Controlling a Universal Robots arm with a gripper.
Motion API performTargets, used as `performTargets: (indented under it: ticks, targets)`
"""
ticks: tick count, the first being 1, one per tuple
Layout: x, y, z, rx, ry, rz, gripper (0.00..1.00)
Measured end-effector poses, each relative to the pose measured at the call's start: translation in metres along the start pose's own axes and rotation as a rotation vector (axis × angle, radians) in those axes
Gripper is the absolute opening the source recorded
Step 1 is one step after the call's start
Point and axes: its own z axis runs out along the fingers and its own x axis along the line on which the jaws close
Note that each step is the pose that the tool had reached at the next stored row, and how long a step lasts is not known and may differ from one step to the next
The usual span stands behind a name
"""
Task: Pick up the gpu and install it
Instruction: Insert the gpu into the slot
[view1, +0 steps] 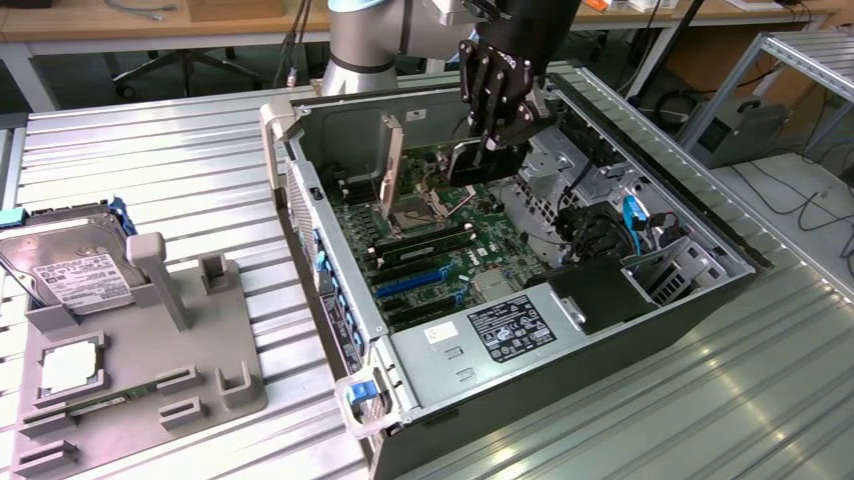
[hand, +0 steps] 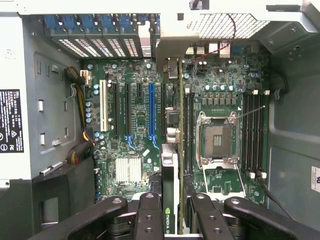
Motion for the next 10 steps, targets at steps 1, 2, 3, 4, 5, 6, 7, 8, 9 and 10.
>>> performTargets:
  ticks: [1,2,3,4,5,6,7,8,9,10]
  targets:
    - [0.000,0.0002,0.0011,0.0001,-0.0002,0.000,0.27]
    - [0.000,0.0003,0.0022,0.0001,-0.0002,0.000,0.27]
    - [0.000,0.0004,0.0040,0.0000,-0.0001,0.000,0.27]
    - [0.000,0.0004,0.0065,0.0000,-0.0001,0.000,0.27]
    - [0.000,0.0004,0.0086,0.0000,-0.0001,0.000,0.27]
    - [0.000,0.0004,0.0110,0.0000,-0.0001,0.000,0.27]
    - [0.000,0.0004,0.0126,0.0000,-0.0001,0.000,0.27]
    - [0.000,0.0003,0.0144,0.0000,0.0000,0.000,0.27]
    - [0.000,0.0003,0.0160,0.0000,-0.0002,0.000,0.27]
    - [0.000,0.0003,0.0172,-0.0001,-0.0001,0.000,0.27]
